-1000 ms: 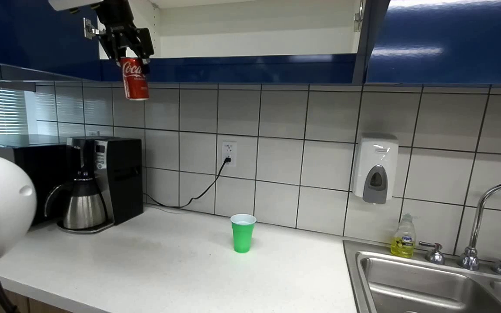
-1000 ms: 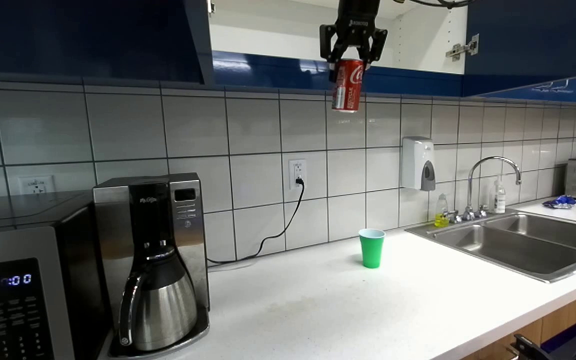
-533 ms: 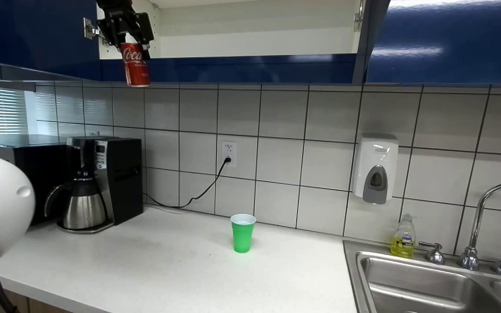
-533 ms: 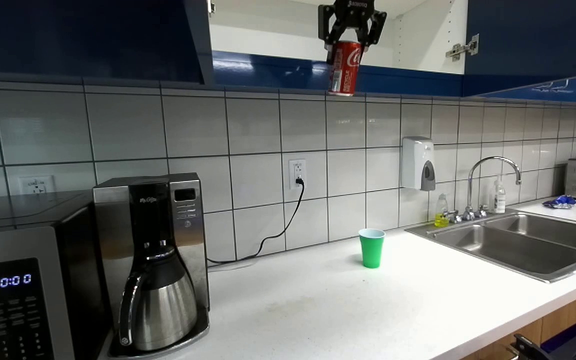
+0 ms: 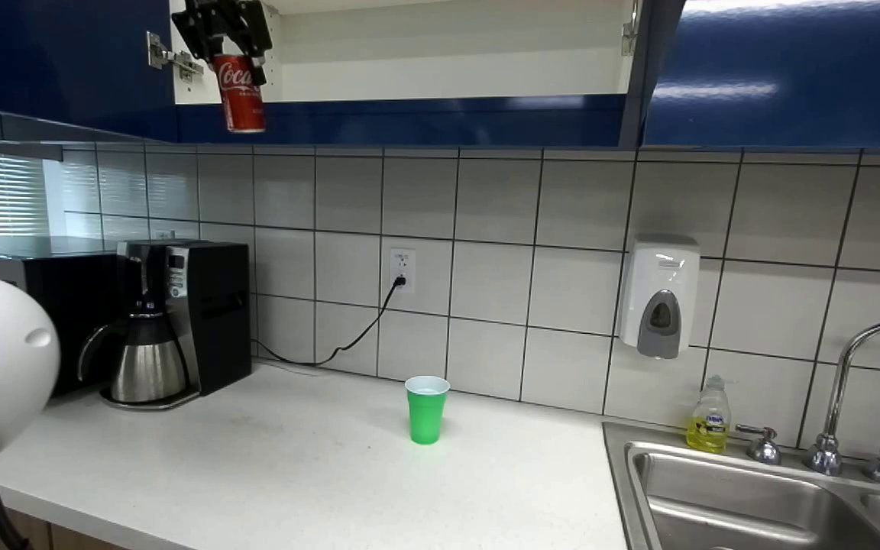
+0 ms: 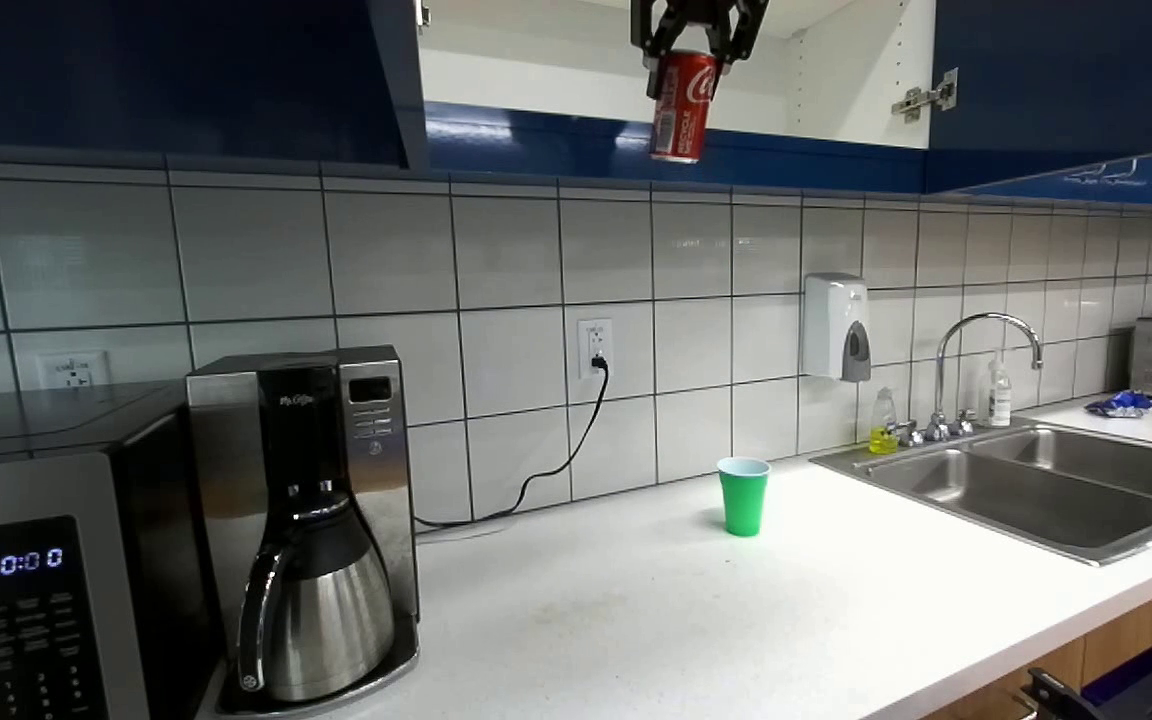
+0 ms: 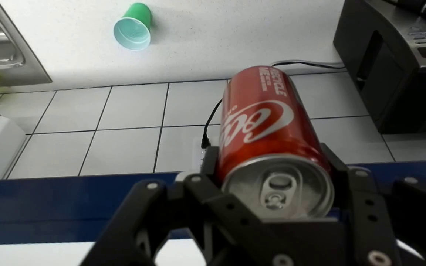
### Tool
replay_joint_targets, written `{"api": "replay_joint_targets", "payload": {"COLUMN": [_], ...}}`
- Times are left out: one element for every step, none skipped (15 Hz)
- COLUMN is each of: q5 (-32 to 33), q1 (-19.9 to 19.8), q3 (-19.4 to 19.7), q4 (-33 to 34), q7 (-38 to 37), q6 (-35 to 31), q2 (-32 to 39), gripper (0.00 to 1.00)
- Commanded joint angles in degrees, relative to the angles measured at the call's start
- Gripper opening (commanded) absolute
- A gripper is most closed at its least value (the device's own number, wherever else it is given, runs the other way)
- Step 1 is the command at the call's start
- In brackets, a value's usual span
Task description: Pick up the can from the counter and put it in the cabinet
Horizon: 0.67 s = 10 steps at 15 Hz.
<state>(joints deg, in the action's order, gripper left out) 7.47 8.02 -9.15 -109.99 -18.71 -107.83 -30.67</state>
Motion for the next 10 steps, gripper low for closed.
{"api": "replay_joint_targets", "payload": {"q5": [-1.27,-1.25,-1.21,-1.09,-1.05,-1.0,-0.92,-0.86,-0.77,-0.66], "q1": [-1.97,-1.98,-1.96,-1.99,-1.97,-1.97,-1.96,-1.98,-2.03,-2.1], "q3": [-1.48,-1.59,-1.67,-1.79,-1.88,-1.93,-2.04,-2.12,-2.2,-2.27], "q4": [6.41,7.45,8.32,9.32,10.22,10.9,11.73,12.51,13.31,14.14], "q7": [0.23,0.02,-0.04,-0.16,-0.26,-0.34,-0.4,-0.47,-0.54,-0.7], "q6": [3.96,4.41,4.76,5.21,5.67,5.89,6.08,6.29,6.48,6.78], "q2": [2.78,3.28,3.71,4.18,4.61,4.93,5.29,5.67,6.1,6.54], "gripper": [0.39,0.39,0.39,0.39,0.39,0.39,0.39,0.39,0.39,0.39]}}
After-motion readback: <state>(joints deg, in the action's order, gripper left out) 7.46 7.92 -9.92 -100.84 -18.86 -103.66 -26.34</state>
